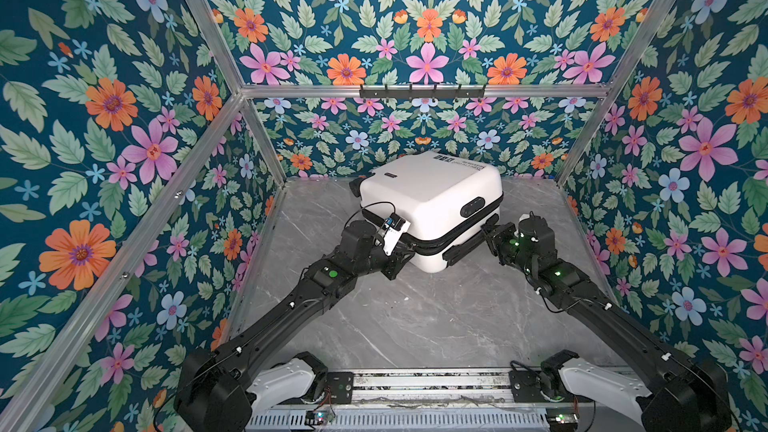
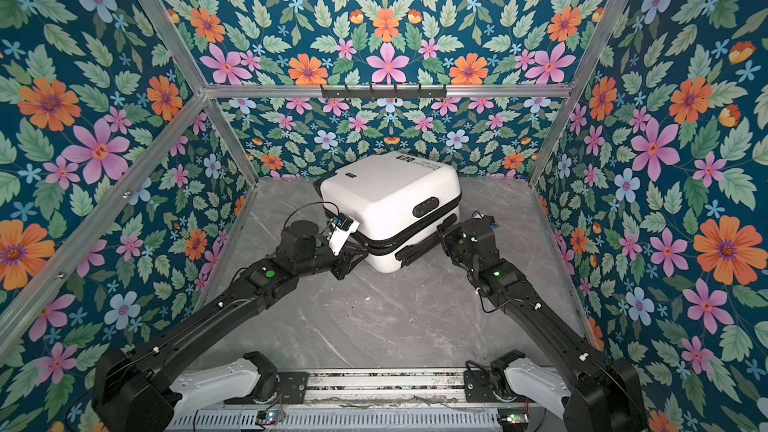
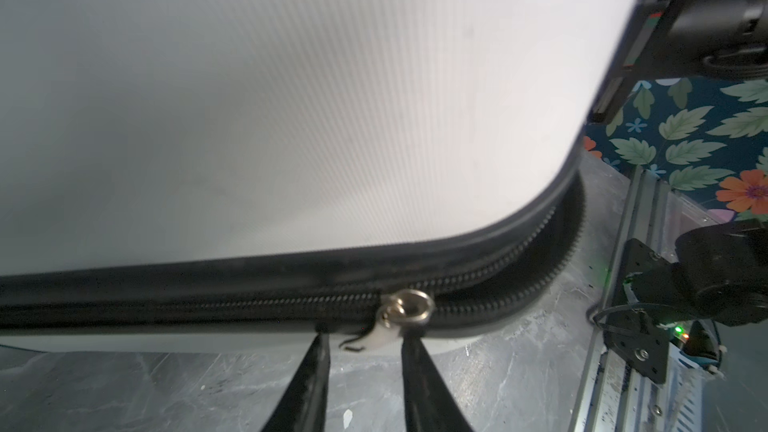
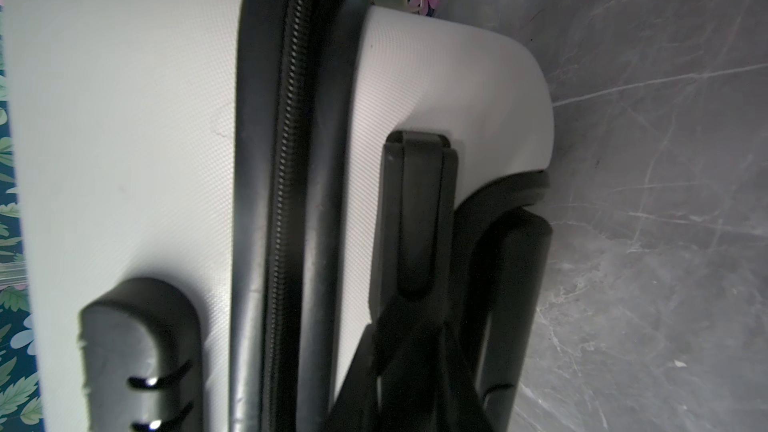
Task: Pack the luggage
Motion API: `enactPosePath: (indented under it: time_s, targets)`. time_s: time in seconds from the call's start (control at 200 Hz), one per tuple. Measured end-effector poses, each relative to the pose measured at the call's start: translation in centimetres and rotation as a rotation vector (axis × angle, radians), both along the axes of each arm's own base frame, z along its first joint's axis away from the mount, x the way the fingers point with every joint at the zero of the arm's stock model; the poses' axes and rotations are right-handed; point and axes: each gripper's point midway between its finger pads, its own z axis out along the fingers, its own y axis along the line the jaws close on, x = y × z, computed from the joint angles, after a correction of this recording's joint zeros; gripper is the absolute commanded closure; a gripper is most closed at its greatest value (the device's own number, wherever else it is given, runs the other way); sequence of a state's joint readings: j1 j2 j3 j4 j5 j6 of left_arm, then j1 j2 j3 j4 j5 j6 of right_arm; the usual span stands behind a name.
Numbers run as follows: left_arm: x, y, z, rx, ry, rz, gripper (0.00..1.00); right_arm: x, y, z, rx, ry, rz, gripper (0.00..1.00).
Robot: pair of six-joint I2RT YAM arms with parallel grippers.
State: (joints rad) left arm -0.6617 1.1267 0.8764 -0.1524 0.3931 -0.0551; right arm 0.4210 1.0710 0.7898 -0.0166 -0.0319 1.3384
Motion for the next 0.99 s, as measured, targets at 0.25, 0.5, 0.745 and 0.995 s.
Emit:
enactPosePath:
  time_s: [0.25,0.5,0.745,0.995]
  targets:
    - [-0.46,-0.53,0.39,-0.026,0.021,-0.020,0.73,0.37,0.13,0.12,0.001,-0.001,-0.002,1.00]
    - [-0.45,-0.60,0.50,-0.027,0.020,-0.018,0.81,0.43,0.10,0.25,0.002,-0.005,-0.005,1.00]
    - [-0.07,-0.54,0.69,-0.033,0.014,0.008,0.91,0.45,0.04,0.28,0.006,-0.005,-0.010,1.00]
    - [0.06,-0.23,0.71,-0.036,0.006,0.029,0.92,0.36,0.08,0.24,0.015,-0.001,-0.010,1.00]
